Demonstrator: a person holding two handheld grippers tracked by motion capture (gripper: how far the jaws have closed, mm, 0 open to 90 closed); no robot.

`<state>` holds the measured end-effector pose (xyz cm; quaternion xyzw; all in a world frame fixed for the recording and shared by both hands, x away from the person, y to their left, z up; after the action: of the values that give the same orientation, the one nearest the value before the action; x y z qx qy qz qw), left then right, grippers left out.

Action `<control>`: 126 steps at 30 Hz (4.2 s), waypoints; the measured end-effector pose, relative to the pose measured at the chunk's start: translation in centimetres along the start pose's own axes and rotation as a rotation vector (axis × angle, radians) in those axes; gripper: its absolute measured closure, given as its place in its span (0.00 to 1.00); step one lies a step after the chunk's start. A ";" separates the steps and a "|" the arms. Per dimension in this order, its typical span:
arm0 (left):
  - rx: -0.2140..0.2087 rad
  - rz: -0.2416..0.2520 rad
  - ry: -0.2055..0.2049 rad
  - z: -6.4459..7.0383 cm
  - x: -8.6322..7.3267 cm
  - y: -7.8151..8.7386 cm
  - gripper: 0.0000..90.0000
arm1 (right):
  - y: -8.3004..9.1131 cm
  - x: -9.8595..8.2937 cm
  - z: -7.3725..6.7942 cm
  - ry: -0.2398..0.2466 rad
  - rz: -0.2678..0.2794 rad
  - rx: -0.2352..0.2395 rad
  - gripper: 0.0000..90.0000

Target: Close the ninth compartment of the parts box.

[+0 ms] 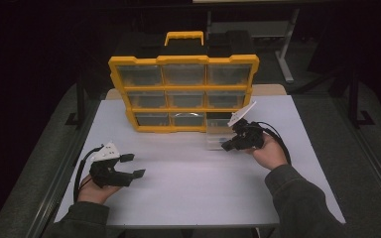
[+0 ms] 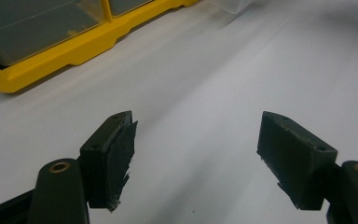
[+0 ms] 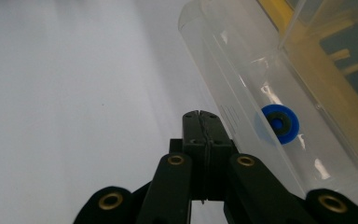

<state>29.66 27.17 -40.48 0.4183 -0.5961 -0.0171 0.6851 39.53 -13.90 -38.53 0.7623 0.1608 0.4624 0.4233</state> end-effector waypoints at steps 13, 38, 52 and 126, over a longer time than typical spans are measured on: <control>0.002 0.006 -0.001 0.0 0.0 0.0 0.30 | 0.2 0.8 0.3 -0.013 -0.010 -0.015 0.99; 0.002 0.007 0.000 -0.1 0.0 0.0 0.30 | 0.2 2.0 1.6 -0.024 -0.006 -0.044 0.99; 0.003 0.009 0.006 -0.2 0.0 -0.1 0.30 | 0.2 2.2 1.9 -0.103 -0.040 -0.055 0.99; -0.002 0.004 0.008 -0.3 -0.1 -0.2 0.30 | -0.1 3.8 4.7 -0.075 0.059 -0.164 0.99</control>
<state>29.93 27.25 -40.61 0.4167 -0.5941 -0.0146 0.6879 45.44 -13.72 -37.46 0.7463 0.0840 0.4574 0.4763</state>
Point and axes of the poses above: each handheld gripper's, and its own axes: y roughly backward along the jaws, x roughly out of its top, z roughly to its right, the point moved 1 cm from there along -y, roughly forward along the jaws, and after that the axes turned 9 degrees about -y, right-handed, at the moved point
